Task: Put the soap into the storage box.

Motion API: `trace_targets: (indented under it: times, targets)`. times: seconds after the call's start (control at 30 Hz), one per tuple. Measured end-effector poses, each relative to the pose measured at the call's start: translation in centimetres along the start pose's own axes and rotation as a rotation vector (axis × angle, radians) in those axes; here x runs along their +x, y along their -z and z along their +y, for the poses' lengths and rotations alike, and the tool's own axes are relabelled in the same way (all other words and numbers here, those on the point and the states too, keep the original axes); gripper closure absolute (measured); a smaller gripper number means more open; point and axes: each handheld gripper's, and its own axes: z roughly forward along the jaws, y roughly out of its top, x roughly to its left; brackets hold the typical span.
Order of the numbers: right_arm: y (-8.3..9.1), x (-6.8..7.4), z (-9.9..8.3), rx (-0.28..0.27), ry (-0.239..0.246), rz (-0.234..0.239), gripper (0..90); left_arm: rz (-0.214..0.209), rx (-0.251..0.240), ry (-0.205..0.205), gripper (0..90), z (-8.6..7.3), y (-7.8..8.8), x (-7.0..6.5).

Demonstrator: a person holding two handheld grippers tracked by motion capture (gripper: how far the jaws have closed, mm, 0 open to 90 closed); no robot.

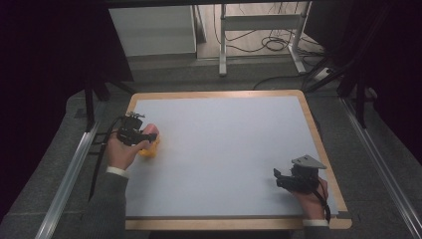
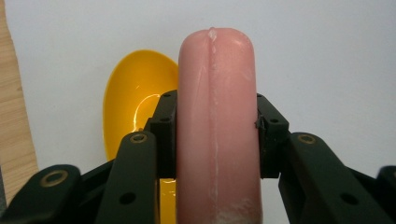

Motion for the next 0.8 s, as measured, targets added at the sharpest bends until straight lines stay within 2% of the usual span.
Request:
trace_targets:
  times: [0.23, 0.8]
  targets:
    - [0.0, 0.0, 0.0, 0.001, 0.0, 0.0, 10.5, 0.013, 0.012, 0.012, 60.3, 0.2, -0.3, 0.6]
    - [-0.1, -0.2, -0.1, 0.007, 0.001, 0.0, 10.5, 0.03, 0.057, 0.044, 60.3, -0.2, -2.4, 2.1]
